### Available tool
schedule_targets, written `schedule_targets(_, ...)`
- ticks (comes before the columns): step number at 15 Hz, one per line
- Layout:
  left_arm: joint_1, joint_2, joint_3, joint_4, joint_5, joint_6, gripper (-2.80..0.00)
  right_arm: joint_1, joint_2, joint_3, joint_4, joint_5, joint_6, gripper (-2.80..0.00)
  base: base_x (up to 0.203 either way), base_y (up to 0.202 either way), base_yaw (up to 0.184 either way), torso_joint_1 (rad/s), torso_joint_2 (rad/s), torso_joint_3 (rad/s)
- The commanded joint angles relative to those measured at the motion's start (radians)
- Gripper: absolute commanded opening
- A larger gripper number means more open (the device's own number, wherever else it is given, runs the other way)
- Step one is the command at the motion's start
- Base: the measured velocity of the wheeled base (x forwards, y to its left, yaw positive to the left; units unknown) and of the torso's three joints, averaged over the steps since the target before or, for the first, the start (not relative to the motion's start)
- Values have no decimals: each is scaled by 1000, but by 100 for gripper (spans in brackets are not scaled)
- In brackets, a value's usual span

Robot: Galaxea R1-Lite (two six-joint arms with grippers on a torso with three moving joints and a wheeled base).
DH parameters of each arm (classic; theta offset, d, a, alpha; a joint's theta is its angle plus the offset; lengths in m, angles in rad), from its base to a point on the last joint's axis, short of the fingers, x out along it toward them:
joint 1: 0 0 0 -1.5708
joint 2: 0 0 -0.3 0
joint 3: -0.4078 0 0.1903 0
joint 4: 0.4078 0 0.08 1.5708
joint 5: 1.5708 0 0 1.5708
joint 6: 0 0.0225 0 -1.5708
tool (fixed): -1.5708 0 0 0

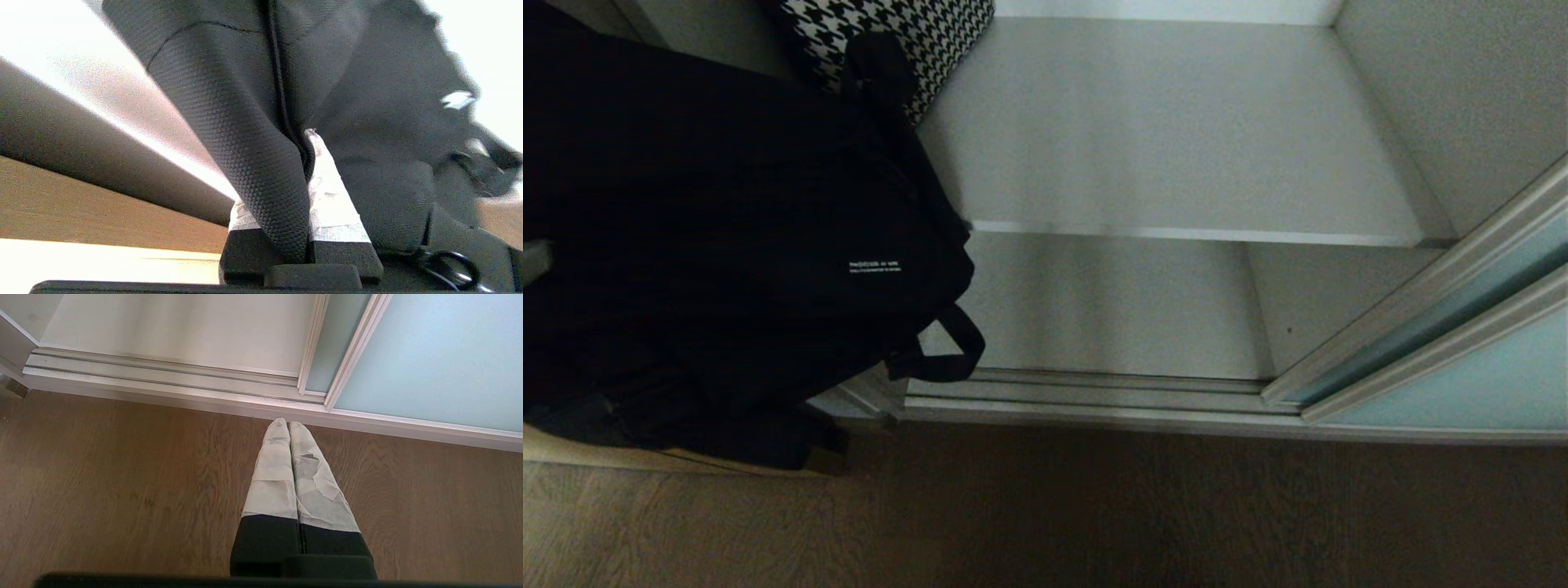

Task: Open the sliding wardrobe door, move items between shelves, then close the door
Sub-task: Place the bag on the lower shelf

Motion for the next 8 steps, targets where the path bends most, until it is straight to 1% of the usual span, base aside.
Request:
schedule_targets(1, 5, -97, -65, 83, -91, 6, -280, 0, -3, 1, 0, 0, 0, -280, 0, 0, 0, 0, 0, 0)
schedule_targets(4, 5, -191, -138, 328, -217, 3, -280, 0, -3, 0, 0, 0, 0, -280, 0, 0, 0, 0, 0, 0)
schedule_targets(5, 5, -216, -141, 389, -242, 0, -280, 0, -3, 0, 0, 0, 0, -280, 0, 0, 0, 0, 0, 0)
schedule_targets(6, 5, -235, -128, 423, -259, -3, -280, 0, -3, 0, 0, 0, 0, -280, 0, 0, 0, 0, 0, 0)
schedule_targets(8, 6, -266, -93, 509, -344, -14, -280, 0, -3, 0, 0, 0, 0, -280, 0, 0, 0, 0, 0, 0)
